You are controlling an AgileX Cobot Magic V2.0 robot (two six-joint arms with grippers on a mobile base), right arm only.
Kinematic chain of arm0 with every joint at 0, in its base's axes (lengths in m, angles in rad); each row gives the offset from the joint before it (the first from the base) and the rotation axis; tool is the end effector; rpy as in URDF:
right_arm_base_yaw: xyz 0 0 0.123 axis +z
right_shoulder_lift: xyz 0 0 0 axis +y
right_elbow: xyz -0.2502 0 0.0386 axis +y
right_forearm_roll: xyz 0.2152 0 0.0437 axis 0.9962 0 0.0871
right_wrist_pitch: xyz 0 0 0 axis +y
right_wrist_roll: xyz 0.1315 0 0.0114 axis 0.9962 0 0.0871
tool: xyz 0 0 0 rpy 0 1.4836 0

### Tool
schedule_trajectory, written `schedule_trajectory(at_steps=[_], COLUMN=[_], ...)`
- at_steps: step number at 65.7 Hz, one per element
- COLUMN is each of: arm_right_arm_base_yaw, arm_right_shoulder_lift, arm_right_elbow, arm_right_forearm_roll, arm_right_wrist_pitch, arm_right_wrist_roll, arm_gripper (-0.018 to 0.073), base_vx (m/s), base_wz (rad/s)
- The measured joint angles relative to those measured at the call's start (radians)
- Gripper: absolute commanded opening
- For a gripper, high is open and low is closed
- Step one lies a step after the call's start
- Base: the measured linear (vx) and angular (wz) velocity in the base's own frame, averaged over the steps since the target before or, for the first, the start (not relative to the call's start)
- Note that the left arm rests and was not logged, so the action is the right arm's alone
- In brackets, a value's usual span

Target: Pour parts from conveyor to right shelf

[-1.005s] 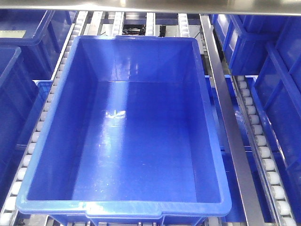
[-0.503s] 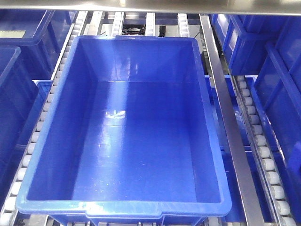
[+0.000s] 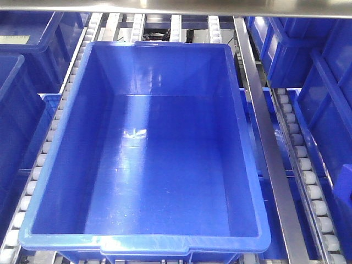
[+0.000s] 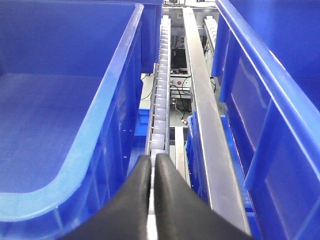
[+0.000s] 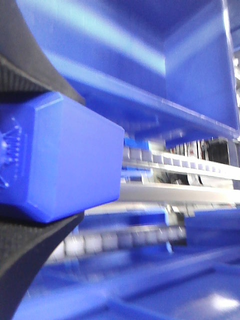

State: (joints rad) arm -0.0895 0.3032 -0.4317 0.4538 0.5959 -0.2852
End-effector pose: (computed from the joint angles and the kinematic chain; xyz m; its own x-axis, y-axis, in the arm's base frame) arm 0.1040 0.0233 0.2637 -0.3370 0.1259 -0.9330 -0.1125 0.9785 0.1727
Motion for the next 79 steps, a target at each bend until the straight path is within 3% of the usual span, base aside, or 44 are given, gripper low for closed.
schedule_trajectory(at_steps=[20,36,48,61,79], arm_right_arm_base_yaw=[0.013,0.159,0.373,0.592,0.728], arm_right_shoulder_lift=[0.132,0.317,0.503,0.760,1.122], arm_right_elbow=[-0.082,-0.245,-0.348,-0.464,-0.702], arm_right_forearm_roll=[0.076,0.067,-0.027,-0.208,-0.372], arm_right_wrist_pitch=[0.014,0.116,0.133,0.114,0.099], arm_right_wrist_roll=[0.002,0.004,0.043,0.205,0.377], arm_gripper=[-0.0005,-0.0005,-0.0005,-0.0005,-0.0005], base_vx=[0.00,0.00,0.00,0.00,0.00], base_wz=[0.00,0.00,0.00,0.00,0.00])
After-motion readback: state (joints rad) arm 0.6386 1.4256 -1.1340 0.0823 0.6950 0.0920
